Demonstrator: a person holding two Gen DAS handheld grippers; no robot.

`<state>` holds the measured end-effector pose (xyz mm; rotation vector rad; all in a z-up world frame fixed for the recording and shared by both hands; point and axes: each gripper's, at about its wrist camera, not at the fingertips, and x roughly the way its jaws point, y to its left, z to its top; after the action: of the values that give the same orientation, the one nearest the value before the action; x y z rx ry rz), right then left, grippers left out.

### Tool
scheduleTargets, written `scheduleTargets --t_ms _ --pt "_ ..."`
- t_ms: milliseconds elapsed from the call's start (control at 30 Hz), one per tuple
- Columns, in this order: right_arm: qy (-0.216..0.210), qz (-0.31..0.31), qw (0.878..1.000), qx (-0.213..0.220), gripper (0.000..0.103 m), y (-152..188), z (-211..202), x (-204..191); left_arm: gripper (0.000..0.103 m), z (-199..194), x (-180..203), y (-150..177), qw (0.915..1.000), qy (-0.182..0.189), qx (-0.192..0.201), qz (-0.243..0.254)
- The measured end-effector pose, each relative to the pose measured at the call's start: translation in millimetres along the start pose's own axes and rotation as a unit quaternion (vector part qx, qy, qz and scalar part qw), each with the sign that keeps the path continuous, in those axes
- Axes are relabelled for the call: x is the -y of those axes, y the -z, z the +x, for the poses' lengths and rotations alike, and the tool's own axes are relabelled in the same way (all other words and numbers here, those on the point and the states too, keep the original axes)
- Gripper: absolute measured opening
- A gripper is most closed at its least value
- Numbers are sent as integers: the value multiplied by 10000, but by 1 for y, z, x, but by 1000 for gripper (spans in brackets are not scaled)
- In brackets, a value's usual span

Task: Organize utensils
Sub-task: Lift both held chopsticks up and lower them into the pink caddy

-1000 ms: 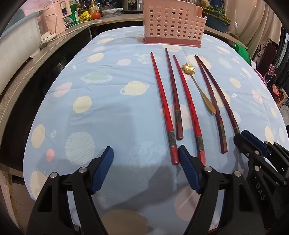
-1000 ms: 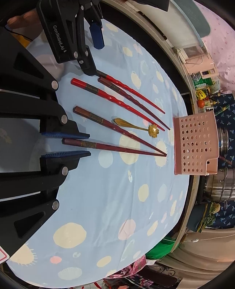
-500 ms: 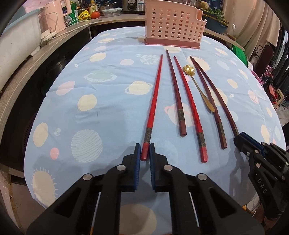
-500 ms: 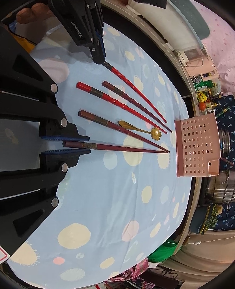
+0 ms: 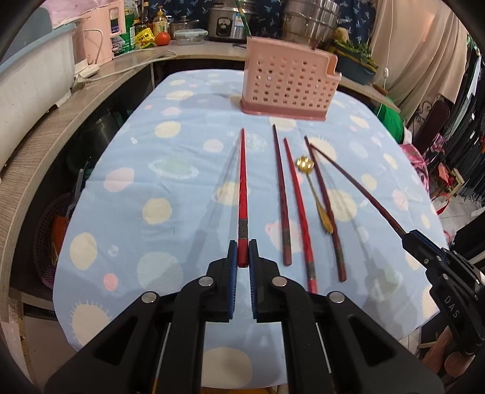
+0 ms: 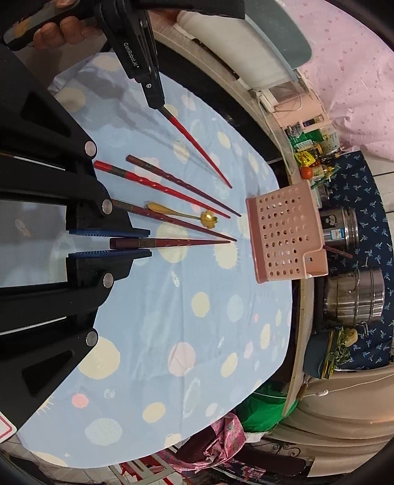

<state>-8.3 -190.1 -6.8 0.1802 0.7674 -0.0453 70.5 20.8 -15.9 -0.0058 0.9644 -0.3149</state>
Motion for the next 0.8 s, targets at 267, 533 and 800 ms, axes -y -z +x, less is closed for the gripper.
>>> scheduleTargets --t_ms 267,533,800 --pt "-182 367 9978 521 7 -53 -30 21 7 -36 -2 -41 9987 86 496 -116" --pt "-161 382 9938 1035 7 -108 -47 29 7 -59 -6 -89 9954 214 898 -257" --pt "-287 438 9903 1286 7 -148 -49 32 7 -73 -8 -140 9914 179 1261 -299"
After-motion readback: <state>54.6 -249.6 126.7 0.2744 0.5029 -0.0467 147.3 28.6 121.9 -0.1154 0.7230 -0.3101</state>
